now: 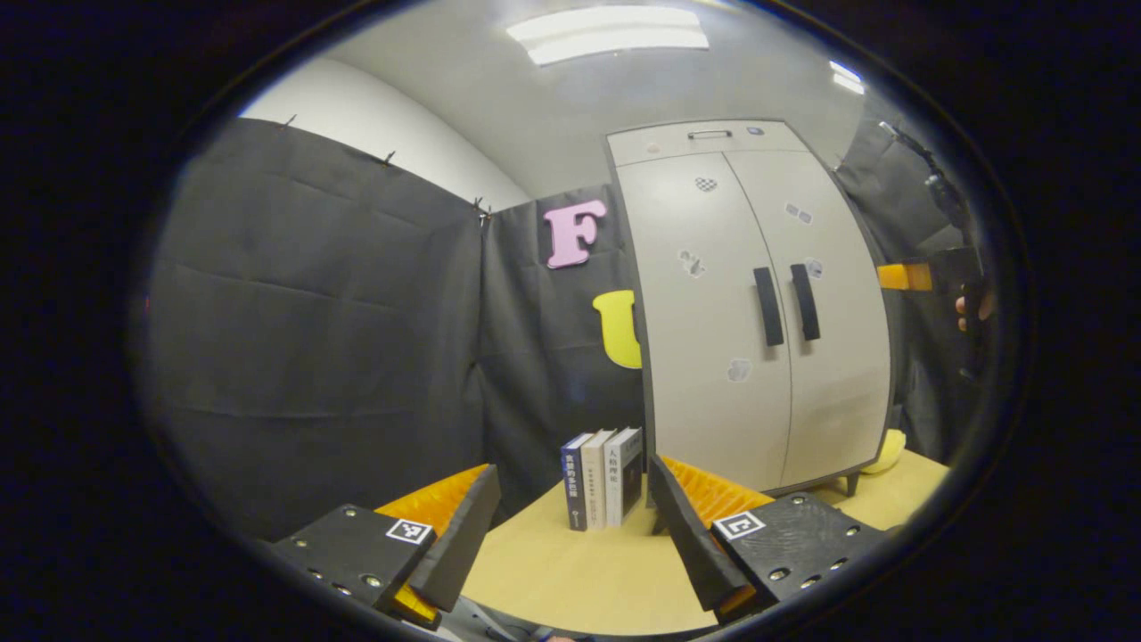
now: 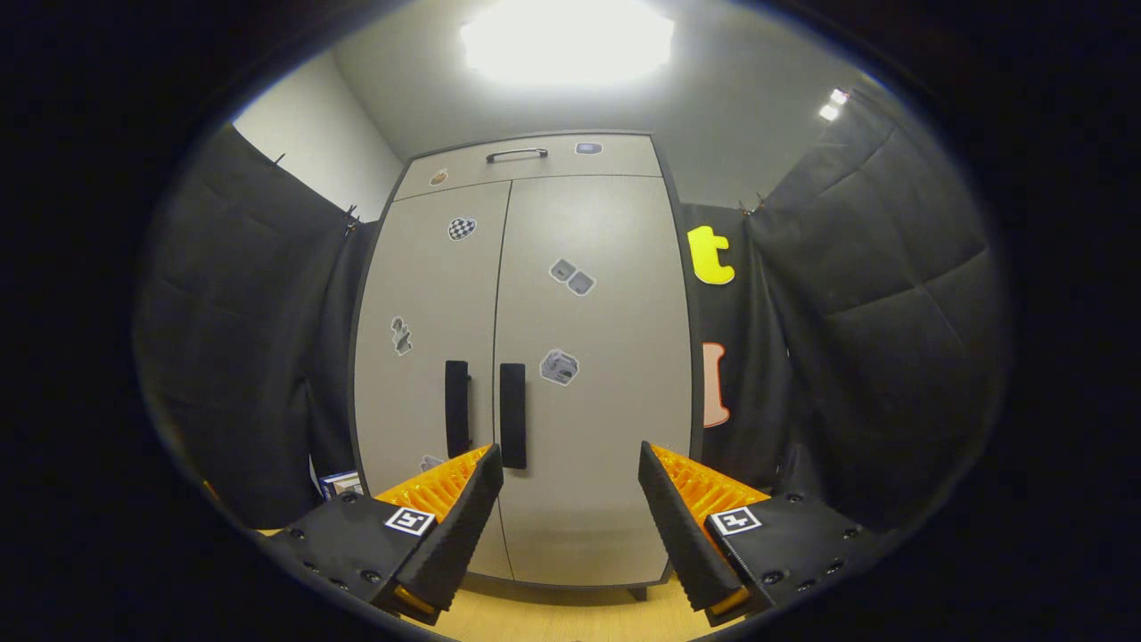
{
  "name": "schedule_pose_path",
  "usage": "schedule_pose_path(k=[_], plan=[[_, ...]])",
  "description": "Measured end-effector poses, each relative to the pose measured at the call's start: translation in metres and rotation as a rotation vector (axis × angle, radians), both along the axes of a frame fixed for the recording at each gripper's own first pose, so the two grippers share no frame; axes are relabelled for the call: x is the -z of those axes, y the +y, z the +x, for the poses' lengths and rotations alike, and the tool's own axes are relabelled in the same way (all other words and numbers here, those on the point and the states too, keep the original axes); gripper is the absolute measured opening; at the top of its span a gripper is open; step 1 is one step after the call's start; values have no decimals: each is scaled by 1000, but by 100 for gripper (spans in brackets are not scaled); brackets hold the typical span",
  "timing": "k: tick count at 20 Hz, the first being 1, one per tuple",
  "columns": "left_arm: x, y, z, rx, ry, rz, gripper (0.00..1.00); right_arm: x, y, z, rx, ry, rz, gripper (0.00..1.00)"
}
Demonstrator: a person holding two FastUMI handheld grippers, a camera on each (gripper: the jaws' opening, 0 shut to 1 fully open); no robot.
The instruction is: Open the right door of the double-door shoe cabinet with the right hand, and open the left door with the left hand.
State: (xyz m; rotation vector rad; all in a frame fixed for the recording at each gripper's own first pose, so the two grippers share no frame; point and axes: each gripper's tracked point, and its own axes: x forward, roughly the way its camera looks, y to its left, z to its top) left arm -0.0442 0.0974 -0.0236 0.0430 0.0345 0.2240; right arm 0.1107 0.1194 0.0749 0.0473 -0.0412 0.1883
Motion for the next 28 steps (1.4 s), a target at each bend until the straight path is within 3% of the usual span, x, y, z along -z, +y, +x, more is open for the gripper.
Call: schedule_pose_path(k=[15, 23, 24, 25, 26, 27, 28], plan=[[9, 47, -30, -126, 33, 19, 100, -7, 70, 90, -55, 22, -38, 96], [16, 63, -37, -173, 63, 27, 100, 16, 96, 136, -61, 119, -45, 96], [16, 64, -38, -176, 66, 29, 100, 21, 96, 141, -57, 132, -38, 90], [16, 66, -39, -180, 66, 31, 100, 22, 98, 145, -59, 146, -25, 91], [15, 67, -40, -184, 66, 33, 100, 25, 101, 149, -64, 161, -8, 80], [15, 69, -41, -187, 66, 36, 100, 27, 102, 153, -61, 178, 9, 81], [16, 70, -40, -192, 67, 39, 100, 30, 102, 157, -54, 194, 23, 63]])
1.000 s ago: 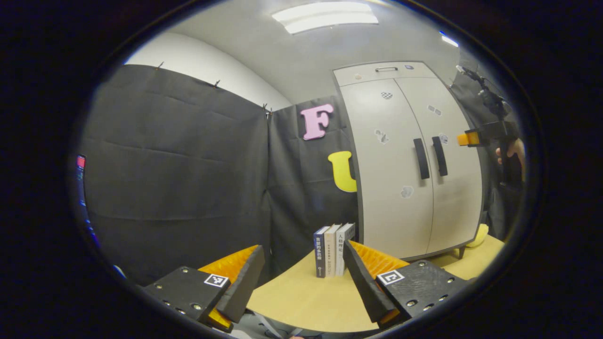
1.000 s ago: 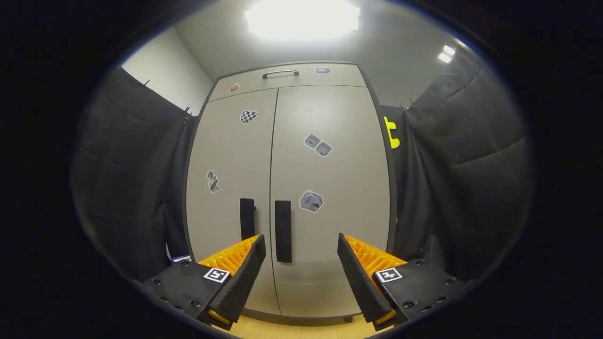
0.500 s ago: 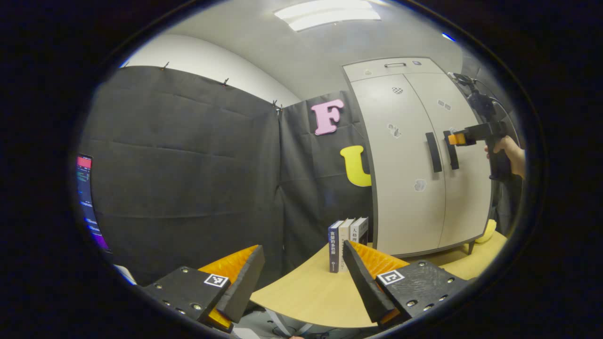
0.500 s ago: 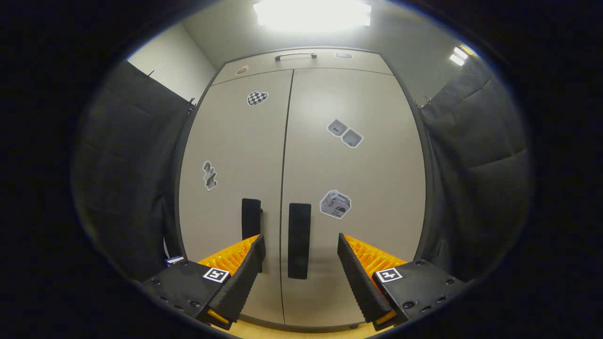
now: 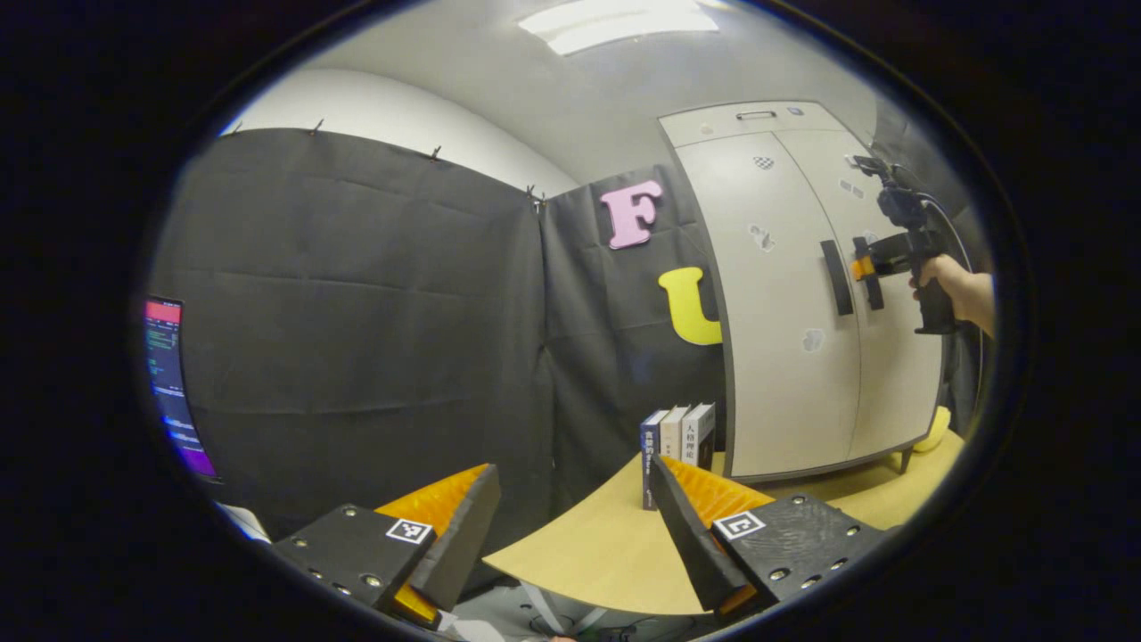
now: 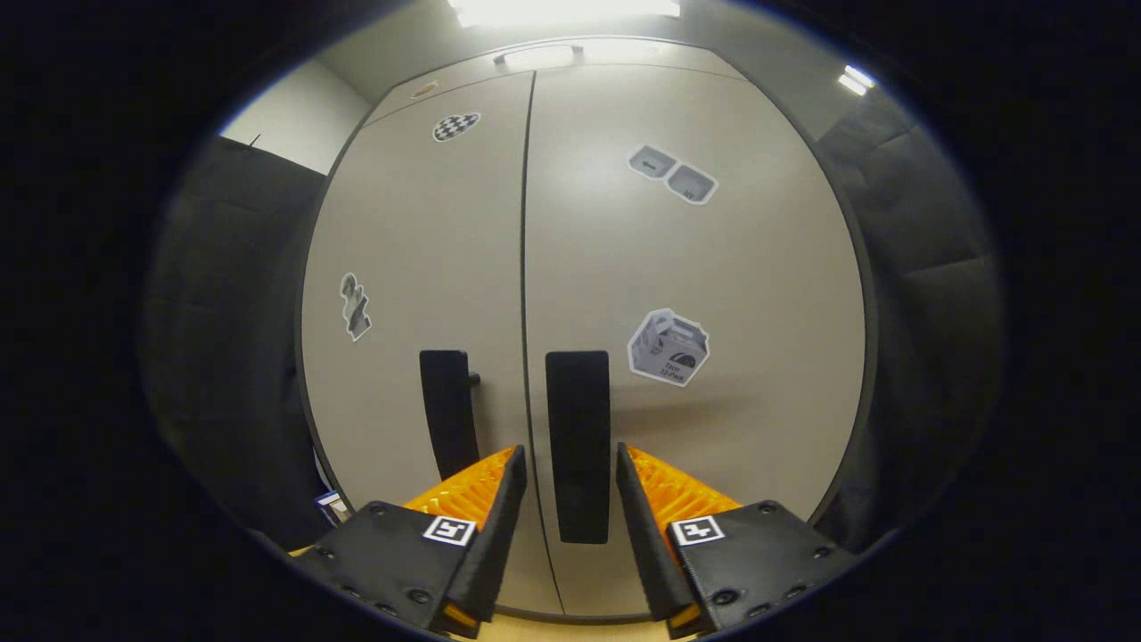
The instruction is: Open the right door of the double-door shoe cabinet with the right hand, and open the left door with the left hand.
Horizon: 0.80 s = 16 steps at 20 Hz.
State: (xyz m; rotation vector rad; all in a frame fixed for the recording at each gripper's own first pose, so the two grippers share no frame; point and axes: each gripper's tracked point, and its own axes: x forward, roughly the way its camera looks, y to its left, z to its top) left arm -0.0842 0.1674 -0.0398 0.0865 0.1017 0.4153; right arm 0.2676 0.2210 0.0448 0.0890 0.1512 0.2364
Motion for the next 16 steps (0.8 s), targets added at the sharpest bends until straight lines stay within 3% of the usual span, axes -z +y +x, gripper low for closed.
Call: schedule_pose_path(k=[2, 5, 6, 9, 10, 16], plan=[[3, 4, 0, -8, 8, -2, 100, 5, 0, 6, 14, 28, 9, 49], [4, 7, 1, -13, 10, -4, 100, 13, -1, 18, 27, 49, 6, 47], [4, 7, 2, -14, 9, -1, 100, 8, -1, 11, 28, 50, -6, 36], [-1, 6, 4, -8, 2, 0, 100, 9, -2, 11, 33, 38, -37, 27], [-2, 5, 3, -5, -1, 2, 100, 9, -1, 12, 33, 34, -37, 16], [-7, 1, 4, 17, -19, -1, 100, 9, -3, -1, -16, 79, -22, 17]])
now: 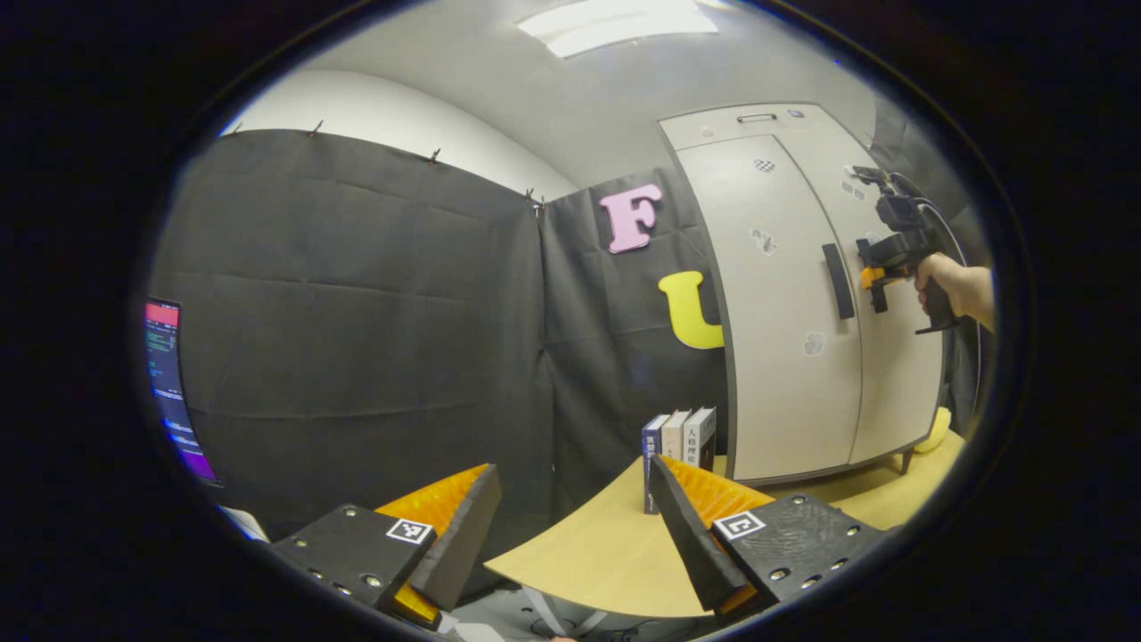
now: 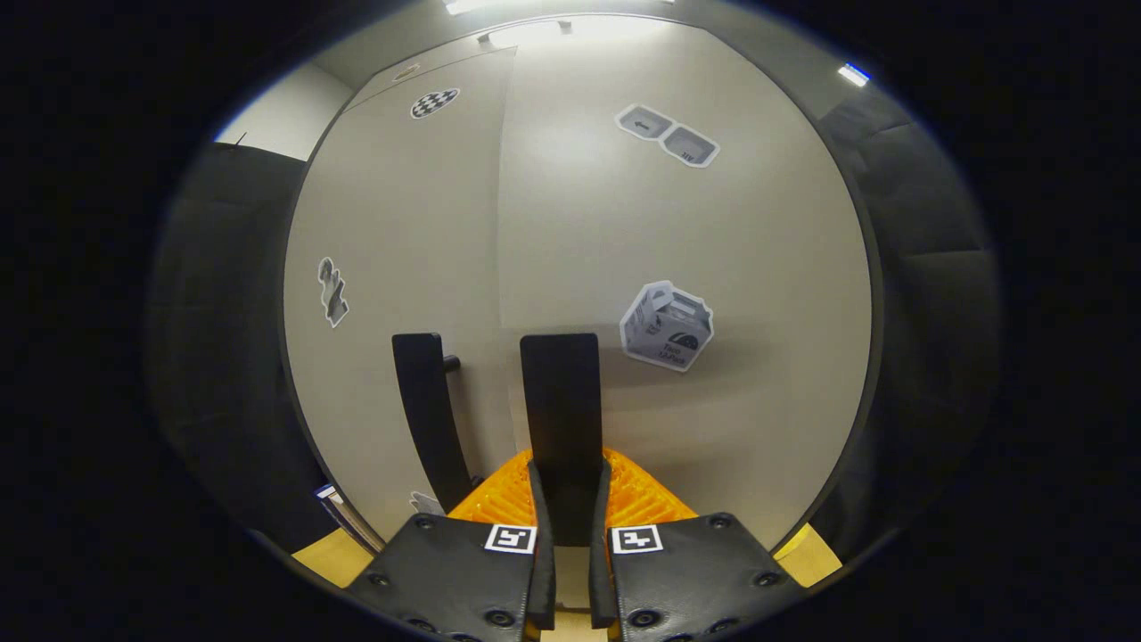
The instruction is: Open the right door of the double-door shoe cabinet with the right hand, and open the left door with the left hand.
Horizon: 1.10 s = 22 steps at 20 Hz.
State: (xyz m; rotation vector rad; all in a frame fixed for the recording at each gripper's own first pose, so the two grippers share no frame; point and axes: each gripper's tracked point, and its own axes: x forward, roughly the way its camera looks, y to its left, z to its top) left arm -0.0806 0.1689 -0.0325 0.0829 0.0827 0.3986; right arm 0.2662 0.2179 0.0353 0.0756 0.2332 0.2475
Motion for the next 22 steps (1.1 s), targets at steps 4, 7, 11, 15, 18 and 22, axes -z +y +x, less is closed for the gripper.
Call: schedule_pose_path(k=[4, 7, 11, 15, 18, 22], plan=[[-3, -10, 3, 26, -13, -13, 98, -4, -11, -22, -40, 3, 13, 17], [-9, -23, 7, 57, -21, -5, 98, -5, -17, -36, -61, 5, 16, 17], [-14, -42, 12, 97, -31, -3, 98, -8, -28, -53, -92, 16, 23, 17], [-19, -62, 15, 133, -37, 1, 98, -9, -34, -64, -123, 26, 35, 17], [-20, -75, 16, 155, -39, 6, 98, -10, -41, -75, -145, 28, 36, 17], [-19, -88, 20, 175, -36, 4, 100, -12, -52, -87, -171, 39, 37, 14]])
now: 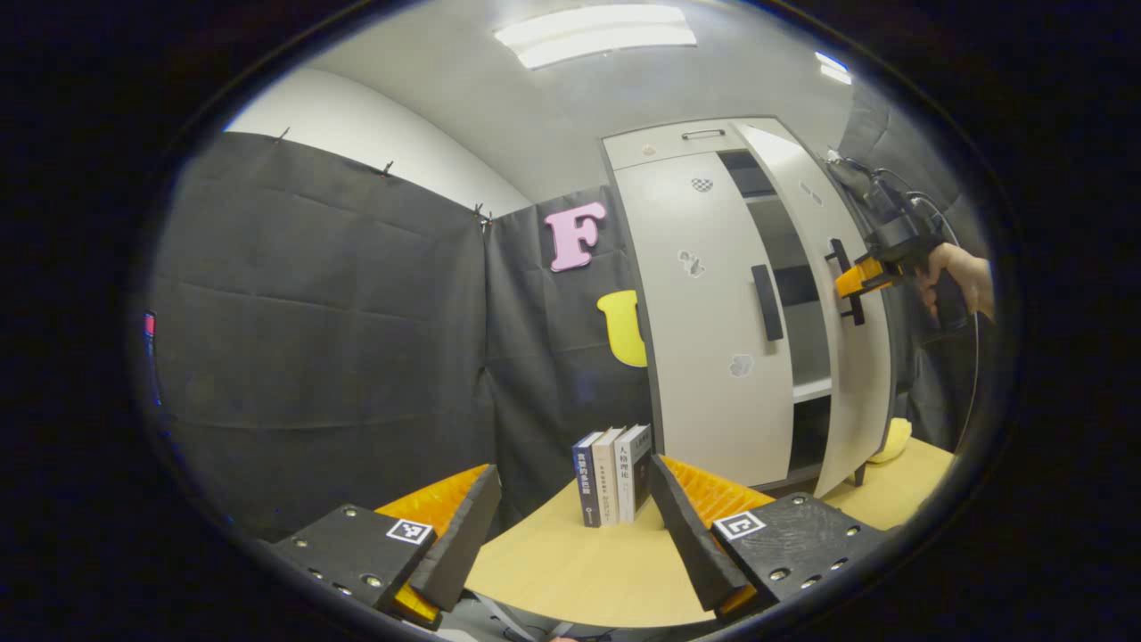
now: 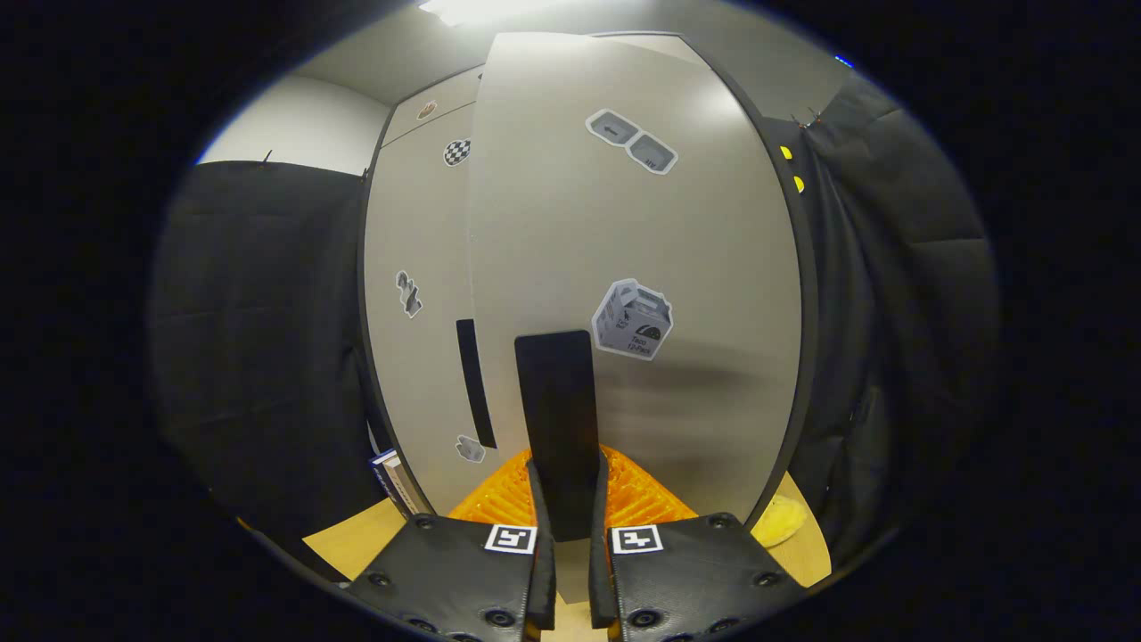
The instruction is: Open the right door of the double-door shoe cabinet with the right hand, and open the left door with the left hand.
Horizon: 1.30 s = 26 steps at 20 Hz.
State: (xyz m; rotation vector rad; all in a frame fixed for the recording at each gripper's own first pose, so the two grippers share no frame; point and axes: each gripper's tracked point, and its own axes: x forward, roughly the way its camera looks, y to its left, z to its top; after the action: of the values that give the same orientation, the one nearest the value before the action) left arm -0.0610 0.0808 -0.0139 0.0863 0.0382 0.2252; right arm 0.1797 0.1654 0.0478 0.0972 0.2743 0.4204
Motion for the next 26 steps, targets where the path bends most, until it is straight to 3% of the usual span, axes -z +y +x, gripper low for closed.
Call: schedule_pose_path(k=[11, 12, 26], plan=[[-3, -57, 25, 98, -7, -2, 95, -3, -50, -36, -39, 21, 20, 17], [-2, -62, 28, 109, -6, -3, 100, -3, -54, -37, -40, 20, 17, 17], [-4, -117, 49, 220, -8, -14, 98, -3, -114, -55, -4, 27, -2, 16]])
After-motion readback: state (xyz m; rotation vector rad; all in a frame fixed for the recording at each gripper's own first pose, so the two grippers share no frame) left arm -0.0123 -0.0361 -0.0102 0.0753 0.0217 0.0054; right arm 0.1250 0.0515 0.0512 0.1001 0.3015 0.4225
